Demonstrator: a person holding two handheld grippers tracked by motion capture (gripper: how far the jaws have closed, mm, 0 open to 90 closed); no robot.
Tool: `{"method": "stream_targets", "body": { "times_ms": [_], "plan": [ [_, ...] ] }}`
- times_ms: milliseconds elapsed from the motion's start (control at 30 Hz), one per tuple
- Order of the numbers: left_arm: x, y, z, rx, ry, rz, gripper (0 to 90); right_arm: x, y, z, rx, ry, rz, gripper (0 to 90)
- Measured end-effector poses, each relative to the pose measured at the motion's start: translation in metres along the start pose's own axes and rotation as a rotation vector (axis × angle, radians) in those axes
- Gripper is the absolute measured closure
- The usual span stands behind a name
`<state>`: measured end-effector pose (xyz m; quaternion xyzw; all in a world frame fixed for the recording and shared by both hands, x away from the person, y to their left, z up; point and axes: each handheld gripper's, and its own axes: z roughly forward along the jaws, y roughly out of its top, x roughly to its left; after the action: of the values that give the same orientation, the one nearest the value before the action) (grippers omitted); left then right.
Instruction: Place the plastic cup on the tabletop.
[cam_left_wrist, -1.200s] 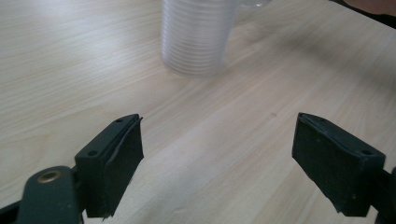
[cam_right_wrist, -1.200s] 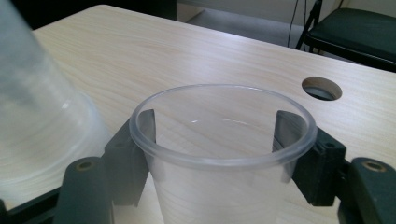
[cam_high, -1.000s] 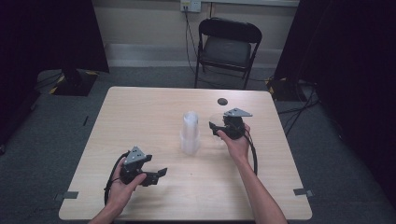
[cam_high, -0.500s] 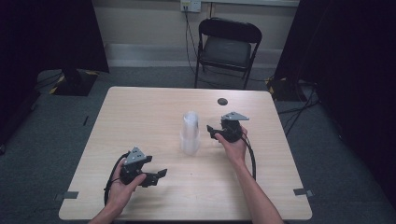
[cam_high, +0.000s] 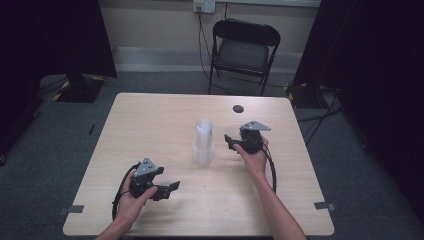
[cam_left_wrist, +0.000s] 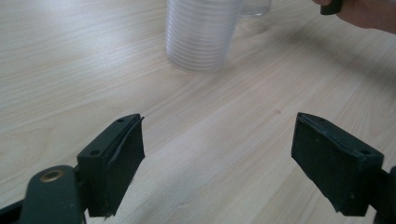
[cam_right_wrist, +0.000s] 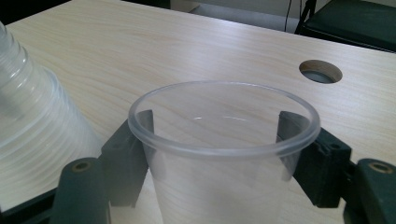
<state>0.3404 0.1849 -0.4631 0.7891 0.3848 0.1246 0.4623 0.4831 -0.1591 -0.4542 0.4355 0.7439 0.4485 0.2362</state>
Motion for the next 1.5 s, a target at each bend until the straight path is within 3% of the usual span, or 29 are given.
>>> {"method": "stream_targets", "body": {
  "times_ms": [233,767,1067,1500],
  "plan": [
    [0.0,0.0,0.0,-0.004,0.001,-0.006,17.0,0.002,-0.004,0.003,0.005,0.009,0.006,27.0],
    [0.0,0.0,0.0,0.0,0.001,0.002,17.1,0.001,-0.016,-0.015,0.028,0.012,-0.006,28.5],
    [0.001,0.0,0.0,-0.004,0.003,-0.005,17.2,0.0,-0.02,-0.016,0.043,0.019,-0.005,26.7],
    [0.007,0.0,0.0,-0.007,0.022,-0.018,17.3,-0.004,-0.03,-0.016,0.089,0.067,0.053,18.3]
  ]
}}
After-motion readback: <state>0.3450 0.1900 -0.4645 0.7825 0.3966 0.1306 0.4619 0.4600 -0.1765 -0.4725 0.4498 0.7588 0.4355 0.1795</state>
